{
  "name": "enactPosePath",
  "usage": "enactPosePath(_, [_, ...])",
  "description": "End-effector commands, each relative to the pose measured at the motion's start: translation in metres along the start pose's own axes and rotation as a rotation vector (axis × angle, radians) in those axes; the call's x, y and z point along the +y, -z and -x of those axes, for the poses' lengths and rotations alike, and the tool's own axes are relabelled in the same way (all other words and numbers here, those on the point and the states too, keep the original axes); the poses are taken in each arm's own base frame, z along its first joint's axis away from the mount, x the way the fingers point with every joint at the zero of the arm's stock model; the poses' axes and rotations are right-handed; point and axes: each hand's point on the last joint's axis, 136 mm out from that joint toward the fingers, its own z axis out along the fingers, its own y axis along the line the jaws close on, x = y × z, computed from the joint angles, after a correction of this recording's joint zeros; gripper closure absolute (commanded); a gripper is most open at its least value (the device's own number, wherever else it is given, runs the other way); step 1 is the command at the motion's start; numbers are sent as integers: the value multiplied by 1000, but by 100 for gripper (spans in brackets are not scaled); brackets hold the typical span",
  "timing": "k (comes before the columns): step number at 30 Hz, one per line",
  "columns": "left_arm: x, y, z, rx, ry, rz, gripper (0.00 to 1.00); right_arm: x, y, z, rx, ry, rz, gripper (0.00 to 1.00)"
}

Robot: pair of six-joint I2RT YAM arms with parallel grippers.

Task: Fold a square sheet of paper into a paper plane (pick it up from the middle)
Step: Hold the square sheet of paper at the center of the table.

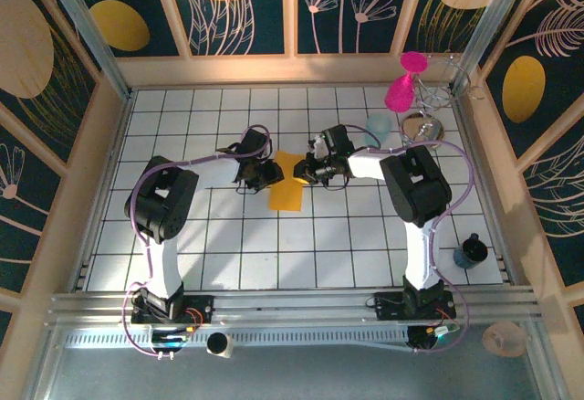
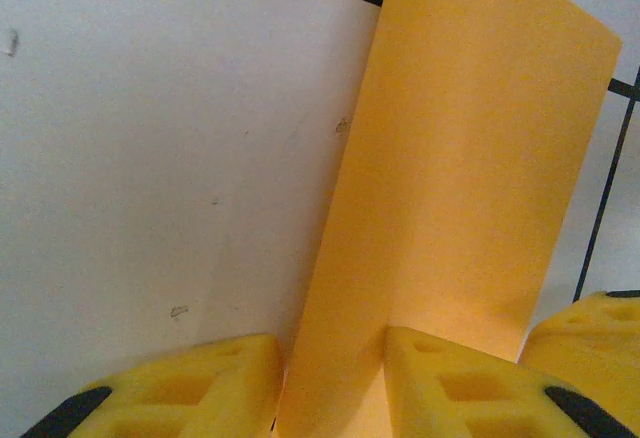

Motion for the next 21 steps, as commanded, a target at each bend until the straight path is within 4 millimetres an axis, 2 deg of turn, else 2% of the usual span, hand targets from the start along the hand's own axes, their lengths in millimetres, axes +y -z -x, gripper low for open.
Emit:
enactPosePath(1, [66,-46,-41,121,23,174,63,-13,-7,-11,39,-39,-33,90])
enactPosePath(9, [62,-42,-37,103,15,165,63,-59,-12,-29,92,-100,-189,93])
enactPosePath(13, [48,-31,-25,69,1,141,63,-85,-10,-39,116,-120,-283,94])
enactPosePath(17, [13,-3,2,-15,-28,76,62,-102,-7,-45,129,-125,-354,95])
enactPosePath(21, [-14,33,32,-126,-53,36,60,-109,-4,-44,127,-117,-402,96])
